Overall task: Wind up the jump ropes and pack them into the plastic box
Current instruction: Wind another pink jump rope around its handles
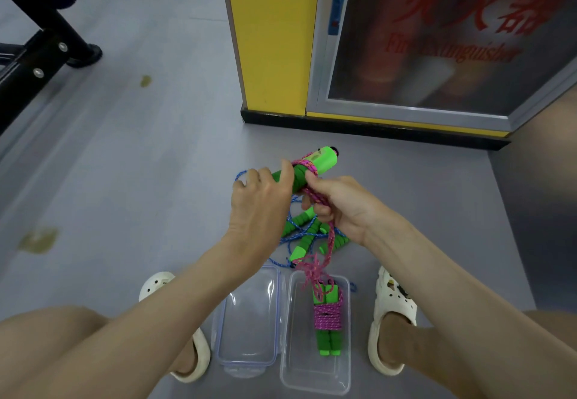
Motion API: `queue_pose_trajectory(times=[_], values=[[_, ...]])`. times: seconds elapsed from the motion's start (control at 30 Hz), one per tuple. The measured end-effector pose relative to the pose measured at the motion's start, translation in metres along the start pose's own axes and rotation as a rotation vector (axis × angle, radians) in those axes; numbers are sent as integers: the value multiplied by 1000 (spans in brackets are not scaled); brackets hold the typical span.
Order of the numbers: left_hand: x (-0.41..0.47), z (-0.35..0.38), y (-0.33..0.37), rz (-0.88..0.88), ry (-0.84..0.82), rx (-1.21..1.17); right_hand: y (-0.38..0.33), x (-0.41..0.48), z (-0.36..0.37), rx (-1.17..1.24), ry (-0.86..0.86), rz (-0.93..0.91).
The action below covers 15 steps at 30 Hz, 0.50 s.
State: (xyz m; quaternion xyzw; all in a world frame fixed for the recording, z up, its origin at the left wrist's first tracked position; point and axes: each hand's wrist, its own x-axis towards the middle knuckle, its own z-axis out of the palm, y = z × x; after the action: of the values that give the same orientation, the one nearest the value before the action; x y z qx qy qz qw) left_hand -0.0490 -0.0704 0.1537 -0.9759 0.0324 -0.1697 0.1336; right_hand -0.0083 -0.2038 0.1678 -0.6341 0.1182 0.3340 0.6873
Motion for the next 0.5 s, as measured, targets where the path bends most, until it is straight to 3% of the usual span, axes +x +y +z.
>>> queue_pose_trajectory(times=[0.17, 0.27, 0.37, 0.5], values=[[-5, 8, 13, 65, 96, -50, 5, 3, -8, 162, 110, 89], [-8, 18, 13, 81, -19, -248, 4, 4, -12, 158, 168, 40], [1, 4, 4, -50, -284, -682, -2, 4, -20, 90, 216, -33], [17, -9, -19, -452, -573, -1338, -5, 0, -24, 16, 108, -57]])
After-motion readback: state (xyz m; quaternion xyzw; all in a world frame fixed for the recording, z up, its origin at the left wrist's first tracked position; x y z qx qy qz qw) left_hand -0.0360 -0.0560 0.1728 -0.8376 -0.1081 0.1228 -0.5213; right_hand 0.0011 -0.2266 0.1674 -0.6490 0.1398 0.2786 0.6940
